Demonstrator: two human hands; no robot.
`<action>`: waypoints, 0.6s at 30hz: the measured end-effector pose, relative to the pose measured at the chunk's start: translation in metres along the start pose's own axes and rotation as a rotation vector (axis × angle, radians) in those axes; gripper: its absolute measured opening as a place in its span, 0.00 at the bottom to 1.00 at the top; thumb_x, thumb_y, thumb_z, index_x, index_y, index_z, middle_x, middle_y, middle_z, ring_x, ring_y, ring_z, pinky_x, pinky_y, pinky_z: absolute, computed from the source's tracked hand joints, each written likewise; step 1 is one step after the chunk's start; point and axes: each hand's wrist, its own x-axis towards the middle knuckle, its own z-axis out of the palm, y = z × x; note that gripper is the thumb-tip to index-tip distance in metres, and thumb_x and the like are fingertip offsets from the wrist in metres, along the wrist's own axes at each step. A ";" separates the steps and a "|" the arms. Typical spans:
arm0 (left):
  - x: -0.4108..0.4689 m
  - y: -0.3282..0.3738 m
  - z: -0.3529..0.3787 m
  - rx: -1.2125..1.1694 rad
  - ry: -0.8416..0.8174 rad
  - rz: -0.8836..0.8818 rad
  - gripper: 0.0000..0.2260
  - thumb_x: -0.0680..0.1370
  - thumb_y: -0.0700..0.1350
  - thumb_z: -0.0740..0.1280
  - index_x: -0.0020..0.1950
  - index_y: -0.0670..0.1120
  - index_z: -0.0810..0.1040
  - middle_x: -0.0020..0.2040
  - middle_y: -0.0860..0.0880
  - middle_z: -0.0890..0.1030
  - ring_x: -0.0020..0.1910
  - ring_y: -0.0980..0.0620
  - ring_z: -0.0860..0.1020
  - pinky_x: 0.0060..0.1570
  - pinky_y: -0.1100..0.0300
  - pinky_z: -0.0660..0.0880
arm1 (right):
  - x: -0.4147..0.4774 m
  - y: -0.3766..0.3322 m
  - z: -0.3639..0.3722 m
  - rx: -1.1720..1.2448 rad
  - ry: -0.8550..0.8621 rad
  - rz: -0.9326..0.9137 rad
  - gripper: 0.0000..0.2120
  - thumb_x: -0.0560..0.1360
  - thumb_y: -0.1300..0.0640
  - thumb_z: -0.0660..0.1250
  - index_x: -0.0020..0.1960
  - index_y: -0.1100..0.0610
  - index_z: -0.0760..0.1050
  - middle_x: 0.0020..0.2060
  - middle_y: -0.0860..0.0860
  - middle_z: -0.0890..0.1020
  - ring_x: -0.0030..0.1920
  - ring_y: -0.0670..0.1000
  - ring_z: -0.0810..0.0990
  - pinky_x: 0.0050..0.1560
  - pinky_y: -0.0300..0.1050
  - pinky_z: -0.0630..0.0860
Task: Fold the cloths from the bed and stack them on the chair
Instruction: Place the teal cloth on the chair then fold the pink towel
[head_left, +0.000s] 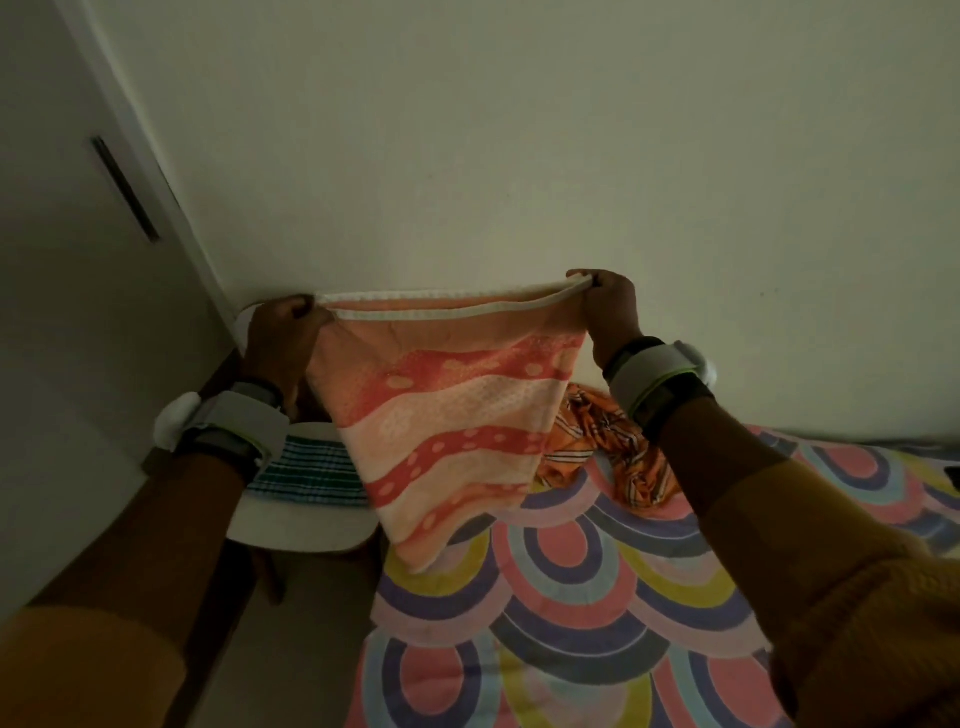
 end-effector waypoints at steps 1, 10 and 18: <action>-0.007 0.005 -0.004 -0.007 0.003 0.004 0.10 0.71 0.45 0.66 0.46 0.41 0.82 0.43 0.45 0.80 0.44 0.49 0.76 0.48 0.52 0.74 | -0.008 -0.005 -0.006 0.004 -0.002 -0.014 0.17 0.73 0.69 0.55 0.54 0.63 0.79 0.50 0.58 0.80 0.56 0.58 0.78 0.59 0.54 0.77; -0.122 0.008 -0.014 -0.024 -0.043 -0.063 0.09 0.72 0.39 0.68 0.39 0.53 0.84 0.41 0.47 0.83 0.43 0.46 0.80 0.36 0.61 0.80 | -0.092 0.042 -0.058 -0.098 -0.086 0.003 0.19 0.72 0.70 0.53 0.52 0.60 0.80 0.49 0.57 0.81 0.53 0.56 0.78 0.56 0.49 0.76; -0.273 -0.069 0.020 0.197 -0.137 -0.271 0.10 0.75 0.32 0.64 0.55 0.33 0.78 0.55 0.36 0.79 0.56 0.39 0.76 0.50 0.55 0.69 | -0.206 0.174 -0.134 -0.361 -0.221 0.196 0.12 0.76 0.69 0.52 0.47 0.64 0.74 0.42 0.57 0.75 0.44 0.54 0.73 0.48 0.47 0.67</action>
